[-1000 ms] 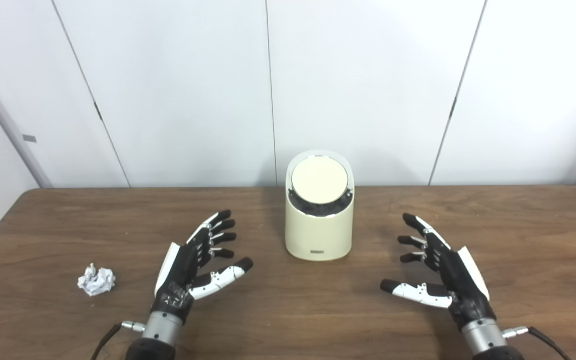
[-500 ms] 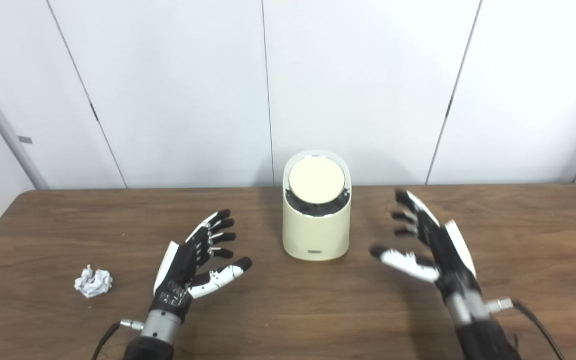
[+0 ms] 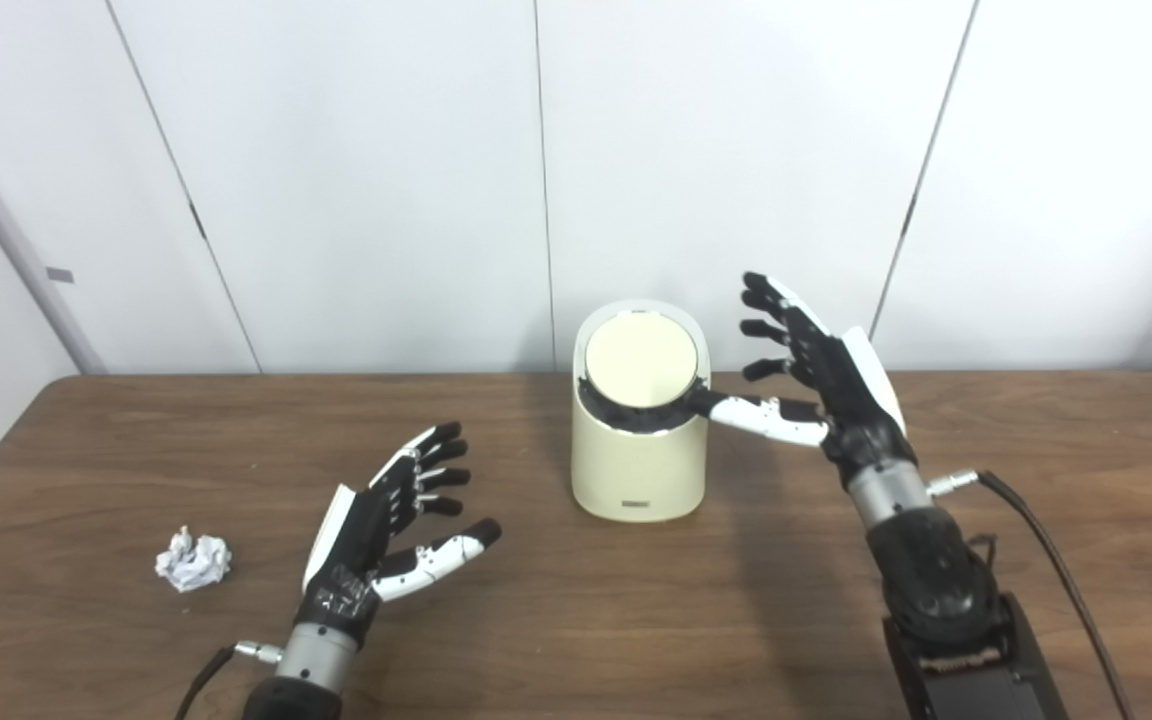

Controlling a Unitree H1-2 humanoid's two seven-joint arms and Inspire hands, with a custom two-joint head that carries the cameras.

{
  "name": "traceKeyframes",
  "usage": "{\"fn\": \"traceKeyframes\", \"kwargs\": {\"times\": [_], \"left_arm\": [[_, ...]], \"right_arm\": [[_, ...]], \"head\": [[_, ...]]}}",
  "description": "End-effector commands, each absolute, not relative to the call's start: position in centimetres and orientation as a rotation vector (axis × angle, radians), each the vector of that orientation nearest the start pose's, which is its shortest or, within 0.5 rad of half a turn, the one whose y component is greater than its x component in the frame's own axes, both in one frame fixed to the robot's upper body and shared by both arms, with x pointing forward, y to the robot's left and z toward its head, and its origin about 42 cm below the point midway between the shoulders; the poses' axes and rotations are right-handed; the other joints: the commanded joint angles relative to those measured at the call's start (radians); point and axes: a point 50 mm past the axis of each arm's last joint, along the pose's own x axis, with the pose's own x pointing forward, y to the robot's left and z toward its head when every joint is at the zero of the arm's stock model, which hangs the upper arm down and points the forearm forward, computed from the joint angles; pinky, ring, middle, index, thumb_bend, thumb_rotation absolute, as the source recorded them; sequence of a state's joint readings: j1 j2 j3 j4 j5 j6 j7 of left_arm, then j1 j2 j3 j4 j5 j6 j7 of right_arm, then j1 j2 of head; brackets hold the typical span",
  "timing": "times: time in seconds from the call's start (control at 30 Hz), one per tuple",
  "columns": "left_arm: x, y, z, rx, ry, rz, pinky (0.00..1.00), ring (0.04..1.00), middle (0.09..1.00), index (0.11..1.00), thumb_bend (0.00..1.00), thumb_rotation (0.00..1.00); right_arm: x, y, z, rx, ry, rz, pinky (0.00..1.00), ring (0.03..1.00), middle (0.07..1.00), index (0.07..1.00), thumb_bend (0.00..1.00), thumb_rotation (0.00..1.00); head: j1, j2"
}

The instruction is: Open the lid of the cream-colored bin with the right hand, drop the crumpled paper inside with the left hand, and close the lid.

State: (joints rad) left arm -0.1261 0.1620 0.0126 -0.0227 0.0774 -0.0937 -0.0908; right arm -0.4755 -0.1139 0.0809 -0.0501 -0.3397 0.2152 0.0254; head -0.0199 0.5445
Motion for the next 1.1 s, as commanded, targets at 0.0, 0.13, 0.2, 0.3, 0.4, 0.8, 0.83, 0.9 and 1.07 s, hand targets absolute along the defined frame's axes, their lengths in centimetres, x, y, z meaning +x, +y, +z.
{"fn": "traceKeyframes", "kwargs": {"times": [0.0,0.13,0.2,0.3,0.4,0.8,0.83,0.9,1.07], "left_arm": [[32.9,25.3,16.3,0.266,-0.303,-0.115,0.67,0.779,0.855,0.887,0.74,0.23],[33.1,25.4,16.3,0.268,-0.294,-0.116,0.67,0.780,0.863,0.893,0.75,0.25],[33.2,25.4,16.3,0.274,-0.296,-0.118,0.68,0.782,0.861,0.893,0.75,0.25],[33.3,25.2,16.4,0.275,-0.300,-0.124,0.67,0.776,0.852,0.890,0.75,0.25],[33.3,25.0,16.4,0.271,-0.303,-0.130,0.66,0.778,0.850,0.891,0.75,0.25],[33.2,24.8,16.4,0.261,-0.303,-0.132,0.65,0.783,0.854,0.891,0.75,0.24],[33.1,24.8,16.4,0.262,-0.302,-0.130,0.65,0.782,0.854,0.890,0.75,0.24],[33.1,24.8,16.4,0.270,-0.302,-0.130,0.65,0.782,0.854,0.891,0.75,0.24],[33.1,24.9,16.4,0.273,-0.305,-0.130,0.67,0.785,0.859,0.895,0.74,0.24]], "right_arm": [[41.6,-17.7,28.3,-0.457,-0.371,0.066,0.61,0.807,0.891,0.889,0.79,0.38],[42.7,-16.9,29.4,-0.447,-0.340,0.073,0.63,0.830,0.908,0.895,0.79,0.37],[43.4,-16.7,29.9,-0.442,-0.345,0.075,0.63,0.835,0.915,0.899,0.78,0.36],[44.3,-16.5,30.6,-0.450,-0.358,0.069,0.63,0.836,0.914,0.896,0.78,0.34],[44.7,-16.3,31.0,-0.465,-0.369,0.065,0.64,0.840,0.903,0.891,0.78,0.34],[45.7,-16.2,32.0,-0.574,-0.393,0.046,0.64,0.820,0.881,0.887,0.79,0.36],[45.8,-16.3,32.0,-0.580,-0.394,0.046,0.63,0.814,0.878,0.886,0.80,0.36],[46.0,-16.3,31.9,-0.586,-0.389,0.052,0.61,0.810,0.883,0.888,0.82,0.33],[46.5,-16.2,31.7,-0.596,-0.390,0.064,0.57,0.805,0.895,0.889,0.90,0.28]], "head": [[-0.001,0.002],[-0.005,0.002],[-0.007,0.001],[-0.007,0.001],[-0.007,0.001],[0.003,0.006],[0.003,0.006],[0.004,0.008],[0.006,0.009]]}}
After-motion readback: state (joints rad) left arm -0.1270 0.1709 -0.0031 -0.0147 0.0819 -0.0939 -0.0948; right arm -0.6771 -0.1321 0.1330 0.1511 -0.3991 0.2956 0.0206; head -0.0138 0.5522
